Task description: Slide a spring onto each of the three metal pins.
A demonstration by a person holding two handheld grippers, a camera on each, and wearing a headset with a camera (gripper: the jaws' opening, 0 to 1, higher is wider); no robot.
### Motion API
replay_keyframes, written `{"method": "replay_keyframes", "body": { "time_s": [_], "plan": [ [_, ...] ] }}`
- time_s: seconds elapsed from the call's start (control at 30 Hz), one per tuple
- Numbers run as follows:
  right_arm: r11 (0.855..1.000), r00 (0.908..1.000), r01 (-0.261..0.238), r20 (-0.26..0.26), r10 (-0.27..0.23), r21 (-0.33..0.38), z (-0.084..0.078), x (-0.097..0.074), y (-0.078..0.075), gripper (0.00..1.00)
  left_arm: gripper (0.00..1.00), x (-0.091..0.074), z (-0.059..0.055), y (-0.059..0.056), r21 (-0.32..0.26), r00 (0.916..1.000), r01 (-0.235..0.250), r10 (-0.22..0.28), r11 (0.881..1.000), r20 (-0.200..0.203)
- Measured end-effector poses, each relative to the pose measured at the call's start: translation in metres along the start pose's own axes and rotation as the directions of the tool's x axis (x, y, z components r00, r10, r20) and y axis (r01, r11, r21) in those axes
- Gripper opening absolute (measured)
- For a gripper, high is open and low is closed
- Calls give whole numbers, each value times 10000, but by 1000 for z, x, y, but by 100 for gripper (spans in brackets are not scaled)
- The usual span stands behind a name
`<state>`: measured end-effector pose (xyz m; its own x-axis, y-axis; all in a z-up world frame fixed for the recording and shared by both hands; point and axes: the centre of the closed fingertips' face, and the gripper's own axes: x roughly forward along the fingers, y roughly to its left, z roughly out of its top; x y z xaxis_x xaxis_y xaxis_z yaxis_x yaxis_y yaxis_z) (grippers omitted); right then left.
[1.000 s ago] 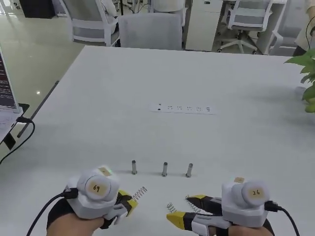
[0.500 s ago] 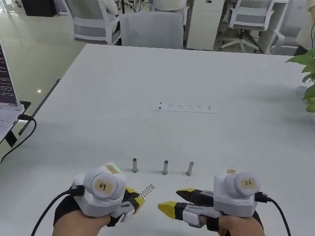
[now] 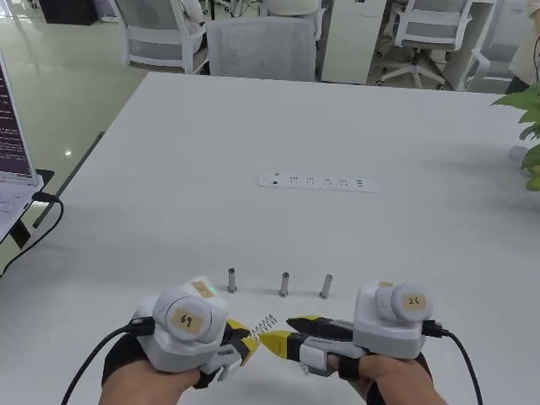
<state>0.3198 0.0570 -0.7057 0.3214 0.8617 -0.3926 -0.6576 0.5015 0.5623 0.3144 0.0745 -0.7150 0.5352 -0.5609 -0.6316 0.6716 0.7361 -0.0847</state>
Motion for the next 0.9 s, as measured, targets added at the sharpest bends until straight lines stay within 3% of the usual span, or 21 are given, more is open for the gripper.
{"method": "replay_keyframes", "body": {
  "time_s": [0.43, 0.9],
  "plan": [
    [9979, 9992, -255, 310, 237, 588, 3, 6, 3, 29, 1, 1, 4, -7, 189, 9998, 181, -182, 9997, 81],
    [9948, 9976, -243, 667, 178, 987, 8, 3, 0, 14, 1, 2, 8, -9, 328, 9995, 275, -280, 9991, 144]
  ]
}}
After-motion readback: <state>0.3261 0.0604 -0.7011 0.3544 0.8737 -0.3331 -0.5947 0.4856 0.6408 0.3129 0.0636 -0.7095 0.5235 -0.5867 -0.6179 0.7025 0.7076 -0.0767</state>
